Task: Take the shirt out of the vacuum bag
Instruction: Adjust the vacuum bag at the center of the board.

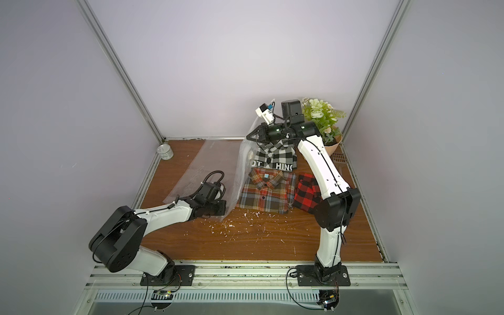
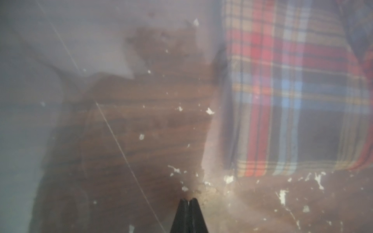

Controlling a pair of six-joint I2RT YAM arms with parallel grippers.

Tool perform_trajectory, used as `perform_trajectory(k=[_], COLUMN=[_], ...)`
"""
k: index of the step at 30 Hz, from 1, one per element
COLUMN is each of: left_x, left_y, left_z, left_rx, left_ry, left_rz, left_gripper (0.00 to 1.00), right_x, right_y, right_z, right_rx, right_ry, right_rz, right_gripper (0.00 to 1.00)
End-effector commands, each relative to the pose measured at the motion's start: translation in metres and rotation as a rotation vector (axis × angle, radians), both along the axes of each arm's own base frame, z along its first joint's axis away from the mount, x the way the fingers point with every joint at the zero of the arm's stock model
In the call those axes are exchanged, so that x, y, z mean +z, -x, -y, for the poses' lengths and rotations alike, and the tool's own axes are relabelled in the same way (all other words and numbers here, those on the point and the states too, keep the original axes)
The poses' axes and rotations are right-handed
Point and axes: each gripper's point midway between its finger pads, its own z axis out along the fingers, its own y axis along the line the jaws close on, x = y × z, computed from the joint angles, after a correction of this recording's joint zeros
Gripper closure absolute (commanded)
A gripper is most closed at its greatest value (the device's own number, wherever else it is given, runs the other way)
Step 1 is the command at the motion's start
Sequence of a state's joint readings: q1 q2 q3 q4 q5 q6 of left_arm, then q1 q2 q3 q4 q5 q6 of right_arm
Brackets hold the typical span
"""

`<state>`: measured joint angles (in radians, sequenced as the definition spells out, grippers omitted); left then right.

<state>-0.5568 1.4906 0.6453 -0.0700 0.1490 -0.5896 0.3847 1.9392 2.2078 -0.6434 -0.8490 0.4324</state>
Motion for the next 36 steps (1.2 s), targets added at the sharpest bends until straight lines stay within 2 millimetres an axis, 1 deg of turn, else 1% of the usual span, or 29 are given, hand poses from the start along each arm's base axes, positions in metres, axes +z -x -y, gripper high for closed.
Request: perform_trajectory(k=[1, 4, 7, 11, 12, 16, 19, 22, 25, 28, 30, 32, 36], left_x=[0.013, 0.016, 0.018, 0.015, 0.016, 0.021, 0.017, 0.014, 0.017, 0.027, 0.029, 0.026, 0.014], left_y=[0.003, 0.005, 0.007, 0.01, 0.01, 0.009, 0.008, 0.009, 0.007, 0.002, 0.0, 0.001, 0.007], left_z=[0.014, 0.015, 0.016, 0.014, 0.013, 0.011, 0.009, 0.004, -0.008, -0.021, -0.029, -0.038, -0.047], left_rx=[-0.003, -0.015, -0.024, -0.028, -0.025, -0.019, -0.017, -0.005, 0.024, 0.049, 0.067, 0.087, 0.097], left_ry=[0.098, 0.111, 0.12, 0.121, 0.119, 0.151, 0.153, 0.159, 0.15, 0.105, 0.052, -0.007, -0.058], left_rz=[0.012, 0.017, 0.021, 0.018, 0.02, 0.034, 0.021, 0.018, 0.028, 0.058, 0.059, 0.037, 0.0], left_gripper=[0.99, 0.99, 0.99, 0.99, 0.99, 0.99, 0.99, 0.99, 0.99, 0.99, 0.99, 0.99, 0.99], right_x=[0.013, 0.009, -0.005, -0.029, -0.036, -0.053, -0.059, -0.059, -0.057, -0.059, -0.056, -0.051, -0.044], right_y=[0.001, -0.006, -0.013, -0.018, -0.02, -0.024, -0.025, -0.024, -0.022, -0.021, -0.024, -0.024, -0.022], right_z=[-0.035, -0.06, -0.079, -0.093, -0.095, -0.097, -0.102, -0.107, -0.107, -0.098, -0.09, -0.086, -0.086], right_rx=[0.068, 0.087, 0.096, 0.095, 0.087, 0.078, 0.08, 0.093, 0.101, 0.103, 0.089, 0.089, 0.1], right_ry=[-0.062, -0.089, -0.092, -0.065, -0.051, -0.034, -0.039, -0.051, -0.047, -0.018, -0.018, -0.03, -0.048], right_rz=[0.025, 0.011, -0.013, -0.039, -0.044, -0.067, -0.075, -0.074, -0.066, -0.058, -0.055, -0.05, -0.048], right_gripper=[1.0, 1.0, 1.0, 1.0, 1.0, 1.0, 1.0, 1.0, 1.0, 1.0, 1.0, 1.0, 1.0])
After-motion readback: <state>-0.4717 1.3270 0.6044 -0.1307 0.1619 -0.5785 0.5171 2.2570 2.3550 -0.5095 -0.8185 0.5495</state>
